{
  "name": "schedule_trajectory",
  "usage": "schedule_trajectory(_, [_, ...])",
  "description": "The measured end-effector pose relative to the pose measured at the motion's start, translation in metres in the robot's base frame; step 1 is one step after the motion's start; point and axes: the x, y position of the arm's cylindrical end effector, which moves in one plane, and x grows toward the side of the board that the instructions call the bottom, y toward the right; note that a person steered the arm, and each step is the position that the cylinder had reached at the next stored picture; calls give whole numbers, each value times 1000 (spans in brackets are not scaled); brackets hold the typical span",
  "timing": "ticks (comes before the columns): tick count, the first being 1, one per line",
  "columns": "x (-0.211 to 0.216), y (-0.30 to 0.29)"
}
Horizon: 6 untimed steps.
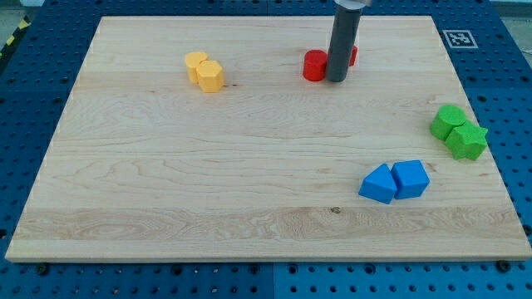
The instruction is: Move the red circle into the left of red star
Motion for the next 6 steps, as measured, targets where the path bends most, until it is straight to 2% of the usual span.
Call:
schedule_trajectory(1, [49, -17])
schedule_trajectory(2, [42, -45])
schedule_trajectory(5, [-9, -29])
schedule_trajectory(6, [-11, -28])
